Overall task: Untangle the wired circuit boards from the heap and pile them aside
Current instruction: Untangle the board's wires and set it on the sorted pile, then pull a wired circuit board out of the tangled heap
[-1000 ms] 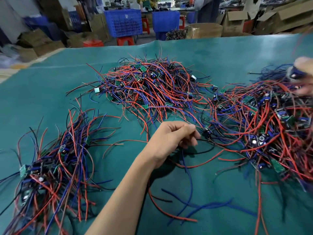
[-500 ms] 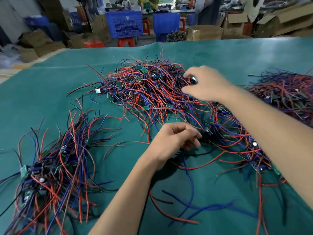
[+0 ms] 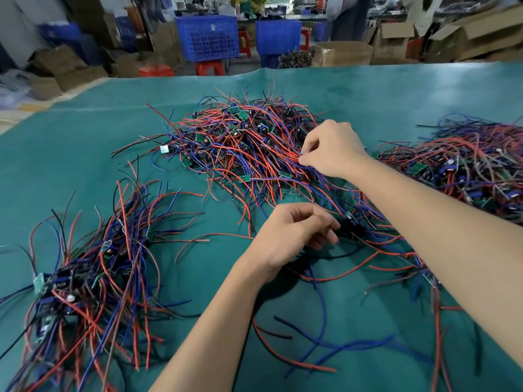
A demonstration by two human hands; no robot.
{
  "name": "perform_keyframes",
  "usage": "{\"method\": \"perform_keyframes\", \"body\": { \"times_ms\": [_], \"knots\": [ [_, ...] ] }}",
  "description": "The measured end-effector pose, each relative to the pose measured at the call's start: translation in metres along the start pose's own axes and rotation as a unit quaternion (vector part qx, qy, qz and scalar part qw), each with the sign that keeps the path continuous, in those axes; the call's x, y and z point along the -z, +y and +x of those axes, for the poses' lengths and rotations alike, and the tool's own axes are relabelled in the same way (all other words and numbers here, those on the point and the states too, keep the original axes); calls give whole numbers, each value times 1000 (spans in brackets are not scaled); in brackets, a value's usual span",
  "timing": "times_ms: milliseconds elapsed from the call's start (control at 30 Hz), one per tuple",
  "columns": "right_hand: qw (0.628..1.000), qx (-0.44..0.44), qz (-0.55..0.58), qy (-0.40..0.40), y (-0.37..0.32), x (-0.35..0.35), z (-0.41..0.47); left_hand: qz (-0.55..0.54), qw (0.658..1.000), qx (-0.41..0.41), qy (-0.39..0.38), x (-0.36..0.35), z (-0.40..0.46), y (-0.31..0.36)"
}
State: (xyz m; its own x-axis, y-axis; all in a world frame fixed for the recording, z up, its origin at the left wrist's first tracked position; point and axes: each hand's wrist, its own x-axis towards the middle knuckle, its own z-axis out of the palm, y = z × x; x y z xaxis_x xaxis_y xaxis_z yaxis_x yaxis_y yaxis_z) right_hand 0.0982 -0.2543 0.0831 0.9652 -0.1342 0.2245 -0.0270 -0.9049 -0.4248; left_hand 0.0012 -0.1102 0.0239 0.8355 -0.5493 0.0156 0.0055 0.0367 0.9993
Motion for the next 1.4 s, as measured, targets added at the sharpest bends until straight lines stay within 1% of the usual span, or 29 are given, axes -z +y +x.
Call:
{"method": "perform_keyframes", "body": {
  "times_ms": [200, 333, 433, 500, 567, 600, 667, 733, 800, 867, 900, 933, 967, 1000, 1067, 1100, 1167, 1200, 1233, 1333, 1400],
  "knots": [
    [983, -42, 178, 12, 5, 27, -14, -13, 1000, 6, -1, 1, 1, -1],
    [963, -21, 266, 30, 12, 53, -37, -35, 999, 14, 22, 1, 3, -2],
    [959, 9, 274, 73, 21, 65, -66, -90, 994, 32, 60, 1, 6, -1],
    [962, 25, 242, 127, 26, 63, -95, -139, 986, 51, 72, 2, 8, 0],
    [968, 57, 193, 147, 25, 49, -125, -169, 981, 63, 68, 4, 9, 1],
    [970, 80, 183, 137, 23, 39, -138, -175, 981, 60, 65, 4, 10, 1],
    [972, 112, 185, 92, 20, 18, -157, -175, 982, 44, 61, 4, 8, -2],
    [975, 117, 186, 46, 20, 4, -166, -173, 983, 32, 57, 6, 7, -3],
    [975, 108, 193, 23, 26, 0, -166, -175, 983, 24, 48, 9, 6, -4],
    [968, 103, 227, -10, 32, 5, -164, -170, 984, 22, 44, 9, 5, -4],
    [955, 104, 274, -47, 33, 8, -163, -167, 985, 23, 46, 9, 5, -4],
    [931, 104, 341, -84, 33, 9, -163, -166, 985, 23, 50, 8, 5, -4],
    [900, 98, 412, -105, 33, 8, -162, -161, 985, 22, 52, 8, 5, -4],
    [875, 75, 469, -100, 34, 7, -159, -152, 987, 19, 51, 8, 5, -5],
    [839, 13, 541, -47, 37, 6, -153, -131, 991, 5, 32, 8, 4, -5],
    [839, -12, 544, -12, 40, 5, -151, -120, 993, -4, 16, 7, 4, -5],
    [878, -26, 477, 41, 43, 3, -150, -88, 996, -17, -14, 6, 3, -5],
    [894, -23, 446, 45, 44, 1, -150, -65, 997, -22, -26, 6, 2, -5],
    [898, -19, 438, 37, 43, -1, -150, -39, 998, -25, -40, 5, 2, -5],
    [866, -45, 498, 15, 39, -6, -150, 0, 997, -22, -78, 4, 0, -5],
    [844, -75, 531, 5, 39, -6, -149, 1, 997, -19, -81, 5, 0, -4]
  ]
}}
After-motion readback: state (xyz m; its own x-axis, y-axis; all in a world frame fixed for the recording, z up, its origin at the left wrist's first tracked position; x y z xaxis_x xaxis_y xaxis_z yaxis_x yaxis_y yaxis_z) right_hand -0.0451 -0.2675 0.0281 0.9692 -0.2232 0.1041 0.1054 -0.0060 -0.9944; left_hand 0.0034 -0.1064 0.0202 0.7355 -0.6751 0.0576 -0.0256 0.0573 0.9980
